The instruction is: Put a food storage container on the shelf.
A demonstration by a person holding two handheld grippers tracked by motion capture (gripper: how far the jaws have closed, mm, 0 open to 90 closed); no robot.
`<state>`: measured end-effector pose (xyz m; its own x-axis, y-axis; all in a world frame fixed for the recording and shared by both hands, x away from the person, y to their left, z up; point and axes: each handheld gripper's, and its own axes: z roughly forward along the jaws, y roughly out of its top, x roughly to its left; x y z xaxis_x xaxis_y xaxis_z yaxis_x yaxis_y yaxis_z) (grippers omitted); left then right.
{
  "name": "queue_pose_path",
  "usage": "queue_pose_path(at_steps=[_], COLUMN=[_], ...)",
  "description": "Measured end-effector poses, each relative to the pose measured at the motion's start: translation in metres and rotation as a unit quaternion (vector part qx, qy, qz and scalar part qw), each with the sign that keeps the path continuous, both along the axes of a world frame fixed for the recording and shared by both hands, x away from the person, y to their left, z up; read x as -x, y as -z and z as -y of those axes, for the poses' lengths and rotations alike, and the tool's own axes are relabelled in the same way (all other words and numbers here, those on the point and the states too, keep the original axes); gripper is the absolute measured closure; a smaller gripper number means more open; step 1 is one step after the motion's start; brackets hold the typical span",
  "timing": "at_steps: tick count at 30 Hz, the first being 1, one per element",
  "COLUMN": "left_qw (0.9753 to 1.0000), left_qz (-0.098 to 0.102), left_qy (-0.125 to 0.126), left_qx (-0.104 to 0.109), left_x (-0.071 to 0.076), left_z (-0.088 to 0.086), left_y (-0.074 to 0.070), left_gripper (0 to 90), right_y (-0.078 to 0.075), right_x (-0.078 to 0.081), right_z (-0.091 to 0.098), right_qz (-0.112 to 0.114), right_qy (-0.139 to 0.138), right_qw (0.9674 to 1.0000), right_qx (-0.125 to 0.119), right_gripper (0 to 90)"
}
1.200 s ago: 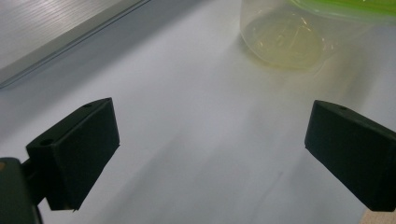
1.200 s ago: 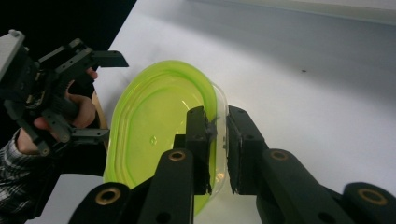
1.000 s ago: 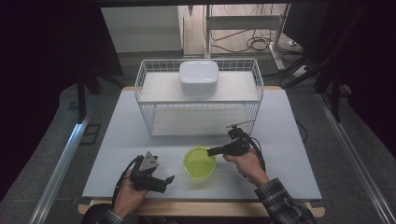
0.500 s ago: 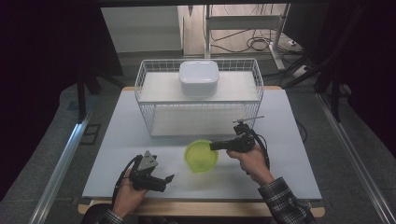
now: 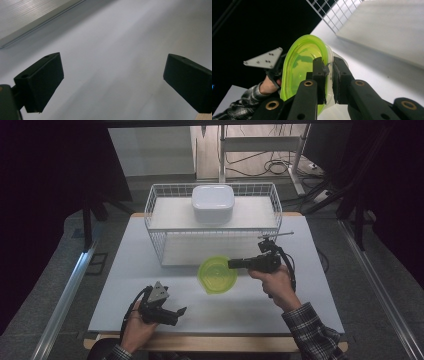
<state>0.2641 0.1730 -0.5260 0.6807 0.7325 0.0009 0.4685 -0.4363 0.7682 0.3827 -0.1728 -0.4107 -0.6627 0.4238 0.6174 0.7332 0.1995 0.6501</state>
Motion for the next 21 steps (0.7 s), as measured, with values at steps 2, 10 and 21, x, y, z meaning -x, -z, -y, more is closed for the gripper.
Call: queue_pose_path(at_steps=[2,10,21], left_qw=[1.0,1.0,1.0], left_qz=[0.001,0.0,-0.002], left_qy=[0.0,-0.001,0.0], left_qx=[-0.001,0.0,0.001], left_x=[0.0,-0.001,-0.001], left_z=[0.0,0.0,0.0], left_y=[0.0,0.0,0.001], left_gripper=[2.7,2.7,2.7], right_y=[-0.008,-0.038,-0.074], right_x=[-0.001,-0.009,-0.02], right_z=[0.0,0.002,0.002], right_qz=[0.008,0.024,0.041], right_qy=[0.001,0.01,0.024], right_qw=[1.0,0.9994,0.9978], right_qx=[-0.004,-0.022,-0.047], right_gripper=[82.0,82.0,82.0])
